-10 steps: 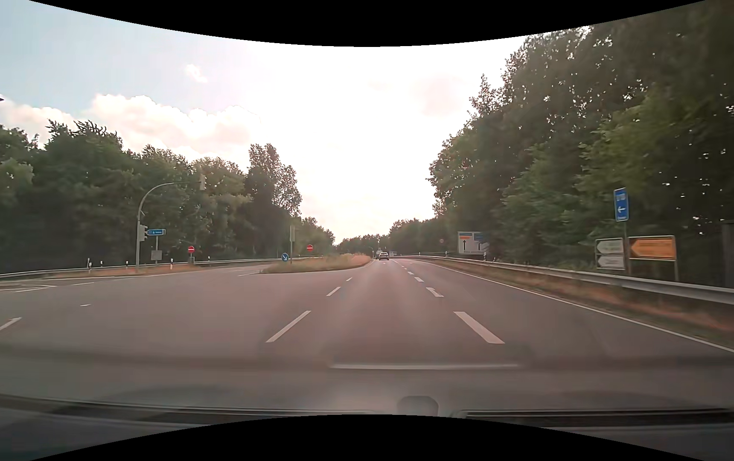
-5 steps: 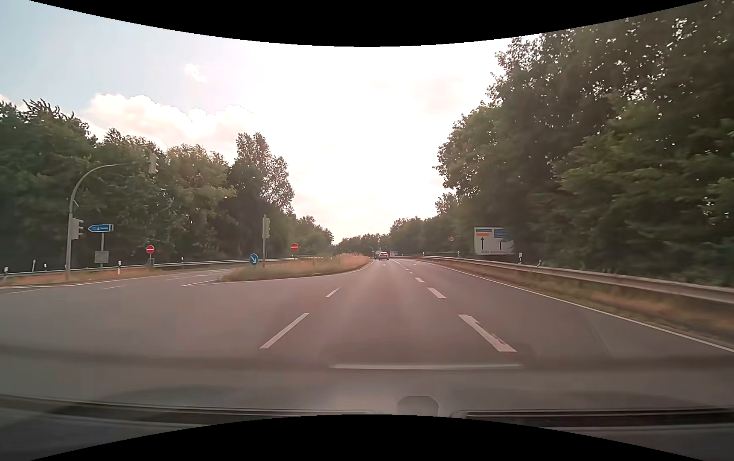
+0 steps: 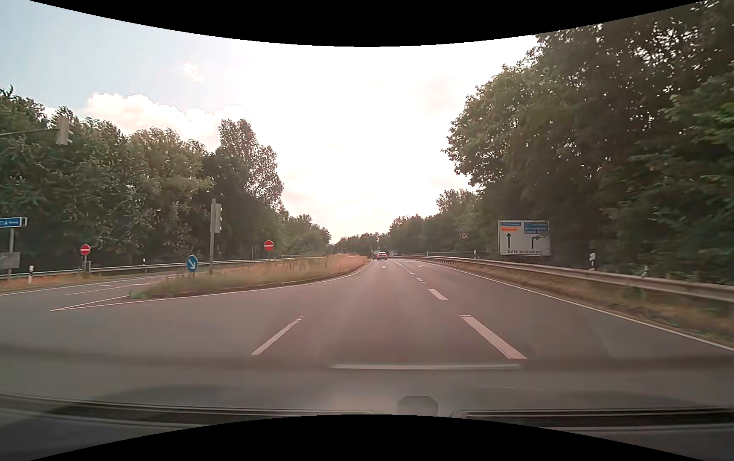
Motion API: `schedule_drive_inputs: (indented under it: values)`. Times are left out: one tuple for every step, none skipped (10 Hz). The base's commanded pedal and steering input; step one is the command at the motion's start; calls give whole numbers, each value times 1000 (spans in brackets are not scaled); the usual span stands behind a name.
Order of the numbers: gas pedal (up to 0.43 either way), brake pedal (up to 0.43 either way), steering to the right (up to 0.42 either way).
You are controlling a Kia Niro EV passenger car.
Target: Follow the waypoints while adhering to traffic rules and regulations
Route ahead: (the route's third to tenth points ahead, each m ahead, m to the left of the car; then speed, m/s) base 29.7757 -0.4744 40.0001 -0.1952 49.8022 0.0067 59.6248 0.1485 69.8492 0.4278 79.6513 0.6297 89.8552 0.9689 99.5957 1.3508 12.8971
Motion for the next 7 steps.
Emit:
schedule_drive_inputs:
  values:
    - [177, 0, -1]
    - [177, 0, 0]
    - [177, 0, -1]
    - [177, 0, -1]
    - [177, 0, -1]
    - [177, 0, -1]
    - [177, 0, -1]
